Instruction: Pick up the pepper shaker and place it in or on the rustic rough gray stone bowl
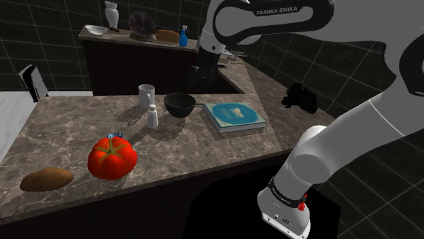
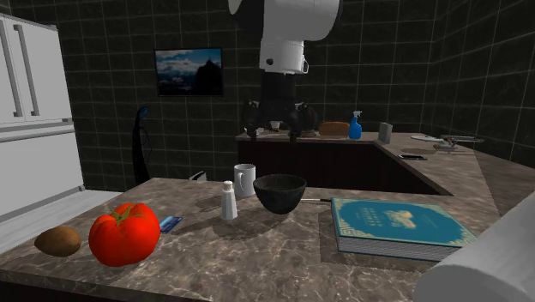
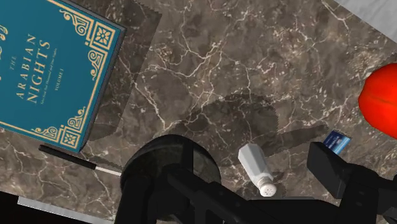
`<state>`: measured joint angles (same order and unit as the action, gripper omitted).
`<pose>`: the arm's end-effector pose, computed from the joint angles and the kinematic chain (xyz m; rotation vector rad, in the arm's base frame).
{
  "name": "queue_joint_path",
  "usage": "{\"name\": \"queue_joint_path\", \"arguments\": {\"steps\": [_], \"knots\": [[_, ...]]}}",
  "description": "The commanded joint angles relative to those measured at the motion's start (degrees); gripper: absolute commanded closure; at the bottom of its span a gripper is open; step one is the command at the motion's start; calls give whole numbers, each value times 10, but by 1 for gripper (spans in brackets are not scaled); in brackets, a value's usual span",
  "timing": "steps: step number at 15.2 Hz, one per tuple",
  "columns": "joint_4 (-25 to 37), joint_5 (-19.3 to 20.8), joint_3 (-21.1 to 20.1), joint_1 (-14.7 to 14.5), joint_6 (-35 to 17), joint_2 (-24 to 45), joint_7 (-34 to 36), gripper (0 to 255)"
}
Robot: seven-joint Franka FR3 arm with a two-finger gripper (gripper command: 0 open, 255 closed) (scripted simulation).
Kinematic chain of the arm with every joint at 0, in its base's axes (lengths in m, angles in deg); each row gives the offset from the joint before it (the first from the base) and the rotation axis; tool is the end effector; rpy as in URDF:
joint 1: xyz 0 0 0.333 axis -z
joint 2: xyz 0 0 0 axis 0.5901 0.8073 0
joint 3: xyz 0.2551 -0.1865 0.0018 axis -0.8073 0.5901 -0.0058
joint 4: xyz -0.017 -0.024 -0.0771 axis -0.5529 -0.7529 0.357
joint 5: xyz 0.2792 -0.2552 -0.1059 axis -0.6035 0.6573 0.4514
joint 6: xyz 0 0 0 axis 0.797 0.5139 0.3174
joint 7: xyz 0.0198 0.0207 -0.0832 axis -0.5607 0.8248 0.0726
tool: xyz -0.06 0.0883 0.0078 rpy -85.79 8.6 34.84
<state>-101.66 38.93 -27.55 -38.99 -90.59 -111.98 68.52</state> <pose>0.4384 0.0832 0.5140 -3.0797 -0.0367 -0.1491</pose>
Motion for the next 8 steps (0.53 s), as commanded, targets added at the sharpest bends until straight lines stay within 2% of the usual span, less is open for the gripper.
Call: {"name": "queue_joint_path", "arguments": {"steps": [1,8], "knots": [[18,1,-9,-1,-25,42,13,0],[108,22,-35,-7,-87,194,64,0]]}}
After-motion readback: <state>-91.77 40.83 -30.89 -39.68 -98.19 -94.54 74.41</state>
